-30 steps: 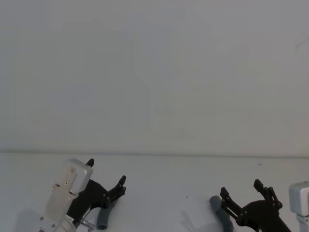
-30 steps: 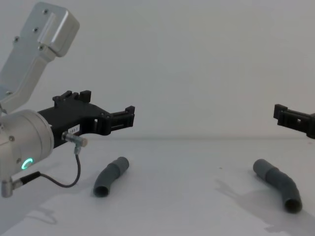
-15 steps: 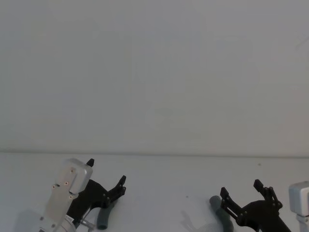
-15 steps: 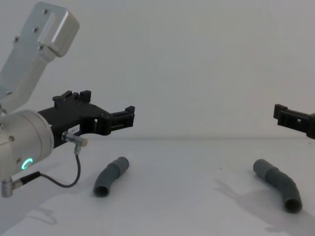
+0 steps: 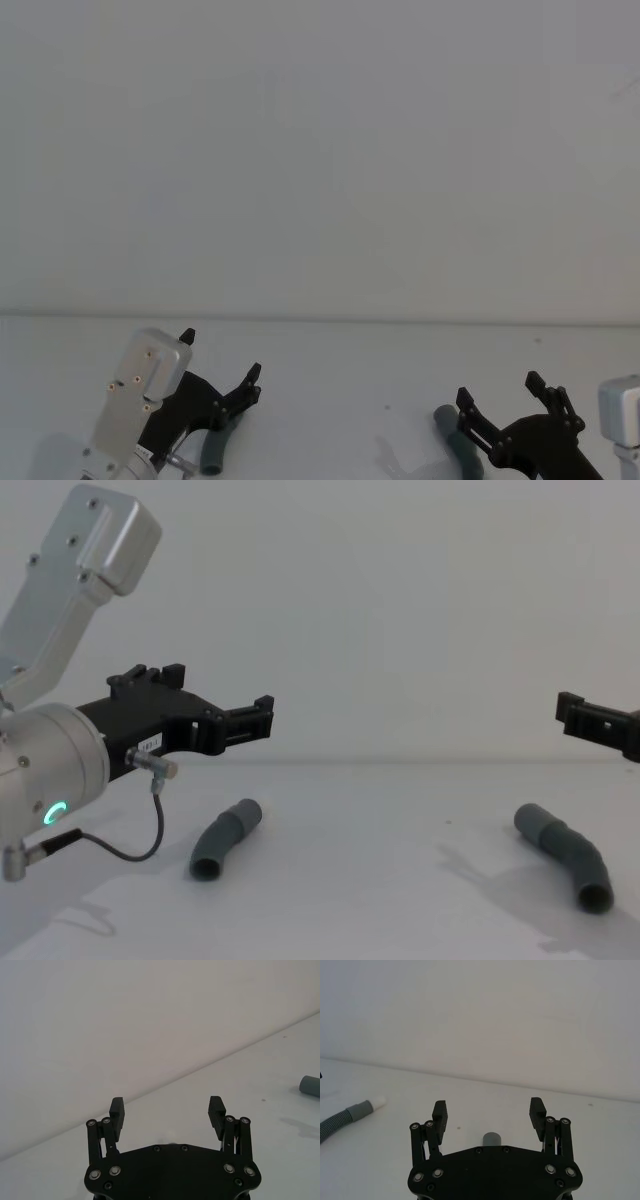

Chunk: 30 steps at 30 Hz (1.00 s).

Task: Use both hands to pick up one end of the pipe from the table, align the ends, and insert them.

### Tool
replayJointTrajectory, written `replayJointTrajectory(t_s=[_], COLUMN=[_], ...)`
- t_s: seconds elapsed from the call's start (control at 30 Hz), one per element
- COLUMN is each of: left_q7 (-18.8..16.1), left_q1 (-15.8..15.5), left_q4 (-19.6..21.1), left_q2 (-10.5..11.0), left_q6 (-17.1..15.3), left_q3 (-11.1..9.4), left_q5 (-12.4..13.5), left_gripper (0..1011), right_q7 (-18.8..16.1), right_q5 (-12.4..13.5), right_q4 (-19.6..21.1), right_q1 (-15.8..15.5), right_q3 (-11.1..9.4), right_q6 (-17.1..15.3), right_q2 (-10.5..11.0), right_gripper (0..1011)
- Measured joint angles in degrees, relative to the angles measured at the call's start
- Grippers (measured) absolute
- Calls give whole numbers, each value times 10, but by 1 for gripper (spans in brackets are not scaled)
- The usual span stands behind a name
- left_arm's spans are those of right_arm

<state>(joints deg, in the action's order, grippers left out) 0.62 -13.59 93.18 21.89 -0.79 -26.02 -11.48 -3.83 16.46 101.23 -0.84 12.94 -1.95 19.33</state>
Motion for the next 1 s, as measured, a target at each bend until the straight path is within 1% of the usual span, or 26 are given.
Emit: replayJointTrajectory(t_s=[1.0], left_q7=[0], left_q1=[0], left_q4=[0], left_q2=[0], left_q6=[0], left_q3=[0], left_q5=[0], left_gripper=[1001], right_q7=[0], right_q5=[0], right_q4=[0], right_q1=[0], right_q3=[0], right_q6=[0], right_q2=[0], right_gripper=[1000])
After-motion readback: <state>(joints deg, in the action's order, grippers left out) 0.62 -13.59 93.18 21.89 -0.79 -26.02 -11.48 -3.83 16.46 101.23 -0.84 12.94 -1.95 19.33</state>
